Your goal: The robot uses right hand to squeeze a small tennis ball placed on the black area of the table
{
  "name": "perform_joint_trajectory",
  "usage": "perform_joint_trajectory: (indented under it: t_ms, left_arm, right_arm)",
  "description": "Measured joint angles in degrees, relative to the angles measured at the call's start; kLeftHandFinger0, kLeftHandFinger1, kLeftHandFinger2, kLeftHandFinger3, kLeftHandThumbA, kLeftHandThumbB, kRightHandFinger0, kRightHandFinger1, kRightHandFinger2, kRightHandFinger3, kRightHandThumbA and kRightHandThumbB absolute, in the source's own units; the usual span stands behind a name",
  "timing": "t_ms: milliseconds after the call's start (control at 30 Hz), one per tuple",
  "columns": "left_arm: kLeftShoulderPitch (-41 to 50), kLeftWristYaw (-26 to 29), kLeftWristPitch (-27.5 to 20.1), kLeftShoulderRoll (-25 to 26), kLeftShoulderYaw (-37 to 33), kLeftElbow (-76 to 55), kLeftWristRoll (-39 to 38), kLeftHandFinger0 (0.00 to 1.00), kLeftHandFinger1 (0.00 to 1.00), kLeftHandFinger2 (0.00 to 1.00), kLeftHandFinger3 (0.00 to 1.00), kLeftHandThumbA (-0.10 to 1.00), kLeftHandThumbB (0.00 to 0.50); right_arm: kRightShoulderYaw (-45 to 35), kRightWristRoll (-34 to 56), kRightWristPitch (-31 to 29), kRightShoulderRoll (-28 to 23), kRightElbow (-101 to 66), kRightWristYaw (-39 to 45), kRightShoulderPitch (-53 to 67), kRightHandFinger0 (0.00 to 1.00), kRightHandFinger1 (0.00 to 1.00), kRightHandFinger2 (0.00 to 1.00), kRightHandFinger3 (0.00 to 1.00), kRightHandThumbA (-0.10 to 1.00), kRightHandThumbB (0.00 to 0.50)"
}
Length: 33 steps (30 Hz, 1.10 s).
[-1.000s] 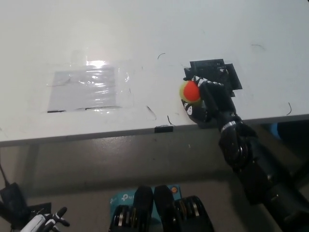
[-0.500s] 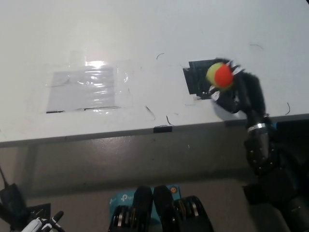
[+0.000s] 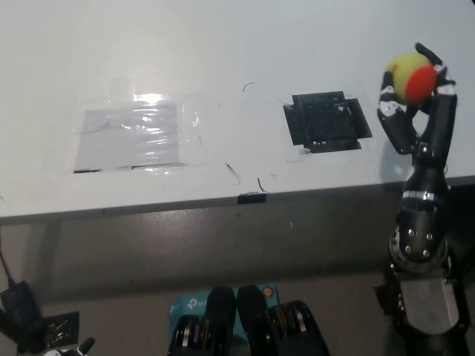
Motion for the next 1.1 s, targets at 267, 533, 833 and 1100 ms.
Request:
perform_joint_trajectory:
  t_ms: [267, 533, 833, 1100]
  left_arm:
    - [0.02, -0.01, -0.09, 0.01, 0.14, -0.2, 0.11, 0.21, 0.17, 0.4, 0.53, 1.0, 0.5]
    - [-0.1, -0.01, -0.34, 0.01, 0.15, -0.09, 0.3, 0.21, 0.19, 0.44, 0.55, 1.0, 0.5]
    - [-0.12, -0.02, -0.39, 0.02, 0.16, -0.13, 0.43, 0.21, 0.18, 0.43, 0.54, 1.0, 0.5]
    - [-0.13, -0.04, -0.37, 0.03, 0.15, -0.2, 0.57, 0.22, 0.2, 0.43, 0.58, 1.0, 0.5]
  right_arm:
    - [-0.37, 4.47, 0.85, 2.96, -4.98, 0.95, 4.75, 0.0, 0.0, 0.08, 0.01, -0.1, 0.23]
    - [-0.34, 5.94, 1.55, 4.08, -6.14, 0.96, 7.15, 0.0, 0.0, 0.09, 0.02, -0.1, 0.259]
    - [-0.34, 5.89, 1.72, 4.35, -6.96, 0.53, 7.76, 0.0, 0.0, 0.1, 0.02, -0.1, 0.249]
    - [0.22, 4.17, 1.6, 3.41, -6.19, -0.09, 8.44, 0.0, 0.01, 0.27, 0.17, -0.1, 0.214]
